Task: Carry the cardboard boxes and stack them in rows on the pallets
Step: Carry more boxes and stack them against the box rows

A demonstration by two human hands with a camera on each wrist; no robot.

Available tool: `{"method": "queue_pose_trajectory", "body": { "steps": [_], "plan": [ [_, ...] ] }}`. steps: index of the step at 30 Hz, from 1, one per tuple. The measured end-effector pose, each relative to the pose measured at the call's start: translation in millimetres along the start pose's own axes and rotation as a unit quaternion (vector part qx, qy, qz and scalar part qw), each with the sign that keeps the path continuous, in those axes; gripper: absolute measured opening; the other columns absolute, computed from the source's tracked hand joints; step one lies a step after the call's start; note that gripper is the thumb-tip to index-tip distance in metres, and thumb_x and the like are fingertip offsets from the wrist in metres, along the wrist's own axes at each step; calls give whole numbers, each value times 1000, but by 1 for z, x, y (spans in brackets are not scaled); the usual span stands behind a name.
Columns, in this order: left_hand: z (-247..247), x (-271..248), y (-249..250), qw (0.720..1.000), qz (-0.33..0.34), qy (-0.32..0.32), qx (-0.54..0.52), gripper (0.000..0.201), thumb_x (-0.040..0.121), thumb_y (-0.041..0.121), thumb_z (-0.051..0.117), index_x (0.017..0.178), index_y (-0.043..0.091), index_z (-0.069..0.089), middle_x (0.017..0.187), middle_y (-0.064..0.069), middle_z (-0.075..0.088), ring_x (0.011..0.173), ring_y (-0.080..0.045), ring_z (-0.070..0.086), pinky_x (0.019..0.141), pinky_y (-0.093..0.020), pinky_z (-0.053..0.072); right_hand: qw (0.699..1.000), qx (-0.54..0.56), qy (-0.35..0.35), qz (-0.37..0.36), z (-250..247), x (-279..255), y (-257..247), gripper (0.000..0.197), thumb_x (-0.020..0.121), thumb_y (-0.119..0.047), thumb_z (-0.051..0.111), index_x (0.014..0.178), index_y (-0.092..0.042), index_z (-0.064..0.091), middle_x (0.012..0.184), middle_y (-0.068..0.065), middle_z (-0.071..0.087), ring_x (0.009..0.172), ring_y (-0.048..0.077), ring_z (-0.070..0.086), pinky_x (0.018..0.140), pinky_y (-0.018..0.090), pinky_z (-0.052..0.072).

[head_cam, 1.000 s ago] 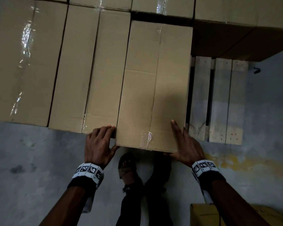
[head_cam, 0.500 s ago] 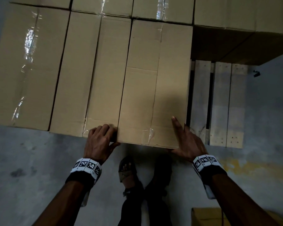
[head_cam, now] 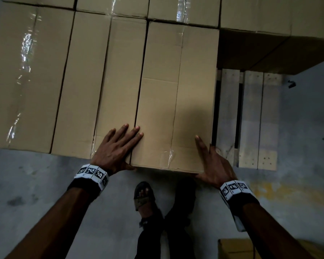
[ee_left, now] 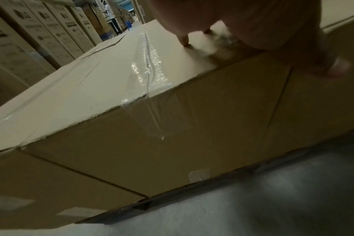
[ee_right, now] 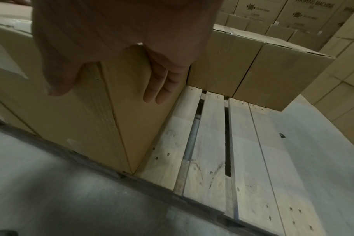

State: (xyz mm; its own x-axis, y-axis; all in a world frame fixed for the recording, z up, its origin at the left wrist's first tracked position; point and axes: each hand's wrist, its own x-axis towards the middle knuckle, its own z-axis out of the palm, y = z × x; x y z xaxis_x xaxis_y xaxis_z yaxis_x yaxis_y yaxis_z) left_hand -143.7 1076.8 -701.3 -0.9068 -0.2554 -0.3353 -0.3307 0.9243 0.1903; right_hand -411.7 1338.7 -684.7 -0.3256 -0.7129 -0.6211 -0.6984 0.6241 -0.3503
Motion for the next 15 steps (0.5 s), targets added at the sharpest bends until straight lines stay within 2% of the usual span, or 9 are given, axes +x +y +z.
{"method": "queue_pose_trajectory", "body": {
  "steps": [5,10,15],
  "plan": [
    [3,1,-4,1000,16,1,-6,134,57,76,81,164,21,20,171,-5,16,156,-33,14,120,-54,27,1000,0,-9,5,0,2,0,141,71,-58,86,150,-53,-30,162,13,20,133,37,51,102,50,50],
    [1,2,-6,1000,24,-2,-1,134,55,79,80,162,20,26,170,-5,21,155,-33,19,118,-53,27,1000,-4,-10,6,0,1,0,141,71,-58,86,151,-53,-30,159,15,26,128,37,55,98,50,52],
    [1,4,-7,999,32,3,1,131,55,81,79,160,19,32,167,-5,27,154,-34,24,117,-52,28,1000,-7,-7,8,0,2,0,142,70,-55,88,150,-53,-30,161,13,23,130,36,54,98,48,52]
  ]
}}
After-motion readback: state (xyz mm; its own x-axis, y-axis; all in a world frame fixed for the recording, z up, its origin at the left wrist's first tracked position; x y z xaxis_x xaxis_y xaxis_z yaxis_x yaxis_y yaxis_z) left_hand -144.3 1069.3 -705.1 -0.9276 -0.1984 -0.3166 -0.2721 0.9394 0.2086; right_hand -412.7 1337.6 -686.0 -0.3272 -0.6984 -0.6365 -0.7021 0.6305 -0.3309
